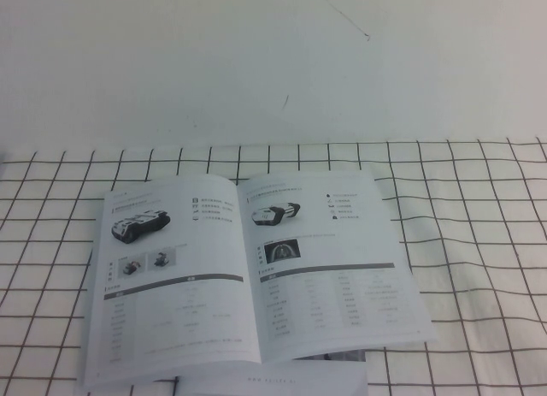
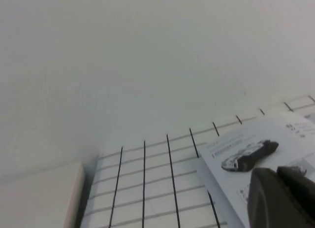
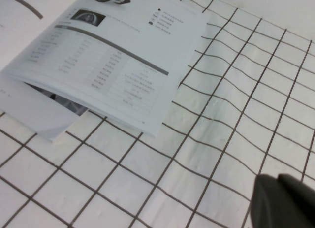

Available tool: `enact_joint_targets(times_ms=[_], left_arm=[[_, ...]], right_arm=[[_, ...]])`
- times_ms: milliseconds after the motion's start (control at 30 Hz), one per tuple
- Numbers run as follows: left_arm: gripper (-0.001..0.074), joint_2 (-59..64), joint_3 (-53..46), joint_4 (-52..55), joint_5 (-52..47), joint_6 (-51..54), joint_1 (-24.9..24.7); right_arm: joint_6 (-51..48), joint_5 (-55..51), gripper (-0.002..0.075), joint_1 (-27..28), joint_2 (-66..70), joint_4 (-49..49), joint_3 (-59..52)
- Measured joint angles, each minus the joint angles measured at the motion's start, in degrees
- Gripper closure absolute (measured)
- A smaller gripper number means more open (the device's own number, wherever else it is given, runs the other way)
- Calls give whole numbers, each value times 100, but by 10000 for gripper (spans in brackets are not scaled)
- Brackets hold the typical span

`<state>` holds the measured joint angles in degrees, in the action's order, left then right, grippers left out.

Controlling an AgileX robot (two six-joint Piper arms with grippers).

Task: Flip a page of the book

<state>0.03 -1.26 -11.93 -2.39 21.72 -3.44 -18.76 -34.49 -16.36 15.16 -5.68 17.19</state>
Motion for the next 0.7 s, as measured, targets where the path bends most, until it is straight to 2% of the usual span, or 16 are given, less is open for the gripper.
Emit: enact_joint_targets(times_ms=[100,267,700], left_arm=[[737,-52,-21,778,-539,-918,10],[737,-52,-34,1082,-1523,-1993,10],[737,-52,-23,1013,-1578,-2264,-2]], right_arm=[[0,0,726,0,0,0,0],[0,-4,726,0,0,0,0],[0,-4,726,0,0,0,0]])
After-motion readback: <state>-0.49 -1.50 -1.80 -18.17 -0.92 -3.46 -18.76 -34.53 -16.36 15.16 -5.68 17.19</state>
